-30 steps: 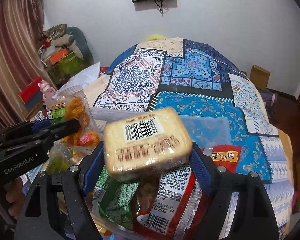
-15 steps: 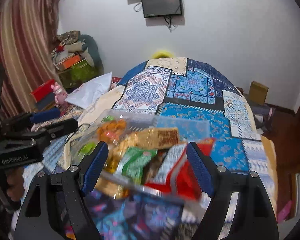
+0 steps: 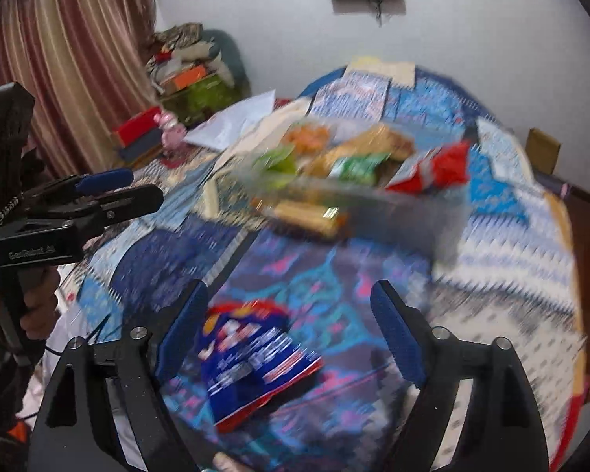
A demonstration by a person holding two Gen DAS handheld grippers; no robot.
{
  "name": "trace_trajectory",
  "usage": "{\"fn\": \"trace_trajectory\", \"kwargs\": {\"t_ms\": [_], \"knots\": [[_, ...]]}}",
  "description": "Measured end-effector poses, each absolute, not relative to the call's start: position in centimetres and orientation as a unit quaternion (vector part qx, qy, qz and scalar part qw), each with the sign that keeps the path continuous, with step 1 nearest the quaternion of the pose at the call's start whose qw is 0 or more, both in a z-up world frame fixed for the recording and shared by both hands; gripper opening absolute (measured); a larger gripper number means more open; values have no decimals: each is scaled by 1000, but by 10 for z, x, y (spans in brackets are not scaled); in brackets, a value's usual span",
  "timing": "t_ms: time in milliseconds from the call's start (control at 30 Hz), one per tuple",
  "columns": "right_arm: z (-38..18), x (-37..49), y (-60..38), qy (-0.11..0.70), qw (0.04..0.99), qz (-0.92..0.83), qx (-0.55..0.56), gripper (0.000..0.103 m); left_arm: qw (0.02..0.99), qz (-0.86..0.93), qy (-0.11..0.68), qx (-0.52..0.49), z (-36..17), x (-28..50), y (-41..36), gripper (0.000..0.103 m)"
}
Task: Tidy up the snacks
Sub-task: 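Grasp the blue printed snack bag with the right tool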
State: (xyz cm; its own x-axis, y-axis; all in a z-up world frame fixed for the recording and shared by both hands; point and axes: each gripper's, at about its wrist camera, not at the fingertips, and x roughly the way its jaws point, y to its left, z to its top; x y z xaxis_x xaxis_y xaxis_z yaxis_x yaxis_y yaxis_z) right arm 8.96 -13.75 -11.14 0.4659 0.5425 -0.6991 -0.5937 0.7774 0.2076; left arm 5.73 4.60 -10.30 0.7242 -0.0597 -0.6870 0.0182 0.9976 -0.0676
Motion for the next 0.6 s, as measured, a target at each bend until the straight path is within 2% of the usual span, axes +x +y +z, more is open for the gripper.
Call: {"fn": "trace_trajectory", "kwargs": {"t_ms": [267, 367, 567, 600], "knots": [[-160, 91, -99, 454, 825, 327, -79, 85, 914, -21, 403, -45, -131, 37, 50, 84], [-165, 91, -96, 455, 820, 338, -79, 98, 909, -20, 412, -55, -140, 37, 52, 84], [-181, 97, -89, 468, 810, 348, -69, 98, 901, -24, 426, -71, -150, 47, 50, 84], [-181, 98, -90, 465, 812, 348, -66, 92, 901, -23, 427, -69, -151, 49, 48, 84]]}}
